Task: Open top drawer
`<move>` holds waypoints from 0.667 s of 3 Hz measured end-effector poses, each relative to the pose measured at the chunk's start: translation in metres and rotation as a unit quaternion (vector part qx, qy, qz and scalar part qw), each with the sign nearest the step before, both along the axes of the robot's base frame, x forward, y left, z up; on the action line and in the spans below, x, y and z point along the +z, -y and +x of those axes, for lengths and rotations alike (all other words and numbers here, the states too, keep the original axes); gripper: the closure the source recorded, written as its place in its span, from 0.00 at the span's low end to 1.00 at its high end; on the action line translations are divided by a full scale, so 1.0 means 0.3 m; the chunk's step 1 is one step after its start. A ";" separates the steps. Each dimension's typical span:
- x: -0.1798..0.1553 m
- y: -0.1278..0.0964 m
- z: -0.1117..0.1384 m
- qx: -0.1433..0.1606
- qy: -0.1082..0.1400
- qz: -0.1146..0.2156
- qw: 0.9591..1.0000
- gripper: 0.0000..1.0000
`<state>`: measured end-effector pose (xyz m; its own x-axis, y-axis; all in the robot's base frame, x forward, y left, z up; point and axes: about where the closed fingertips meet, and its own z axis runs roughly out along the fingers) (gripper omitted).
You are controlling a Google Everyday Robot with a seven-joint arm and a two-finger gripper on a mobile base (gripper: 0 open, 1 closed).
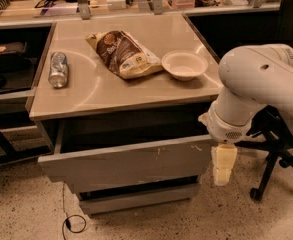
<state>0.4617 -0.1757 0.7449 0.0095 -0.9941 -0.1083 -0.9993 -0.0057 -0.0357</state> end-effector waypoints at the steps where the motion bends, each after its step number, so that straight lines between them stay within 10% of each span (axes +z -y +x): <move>1: -0.059 -0.028 0.046 0.001 -0.003 0.004 1.000 0.00; 2: -0.123 -0.054 0.085 0.004 -0.011 0.006 1.000 0.00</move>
Offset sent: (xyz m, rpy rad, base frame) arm 0.0414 0.0257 -0.0615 0.0209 0.0419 0.0153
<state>0.4872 -0.1597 0.7079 0.0150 -0.9926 -0.1208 -0.9998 -0.0133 -0.0146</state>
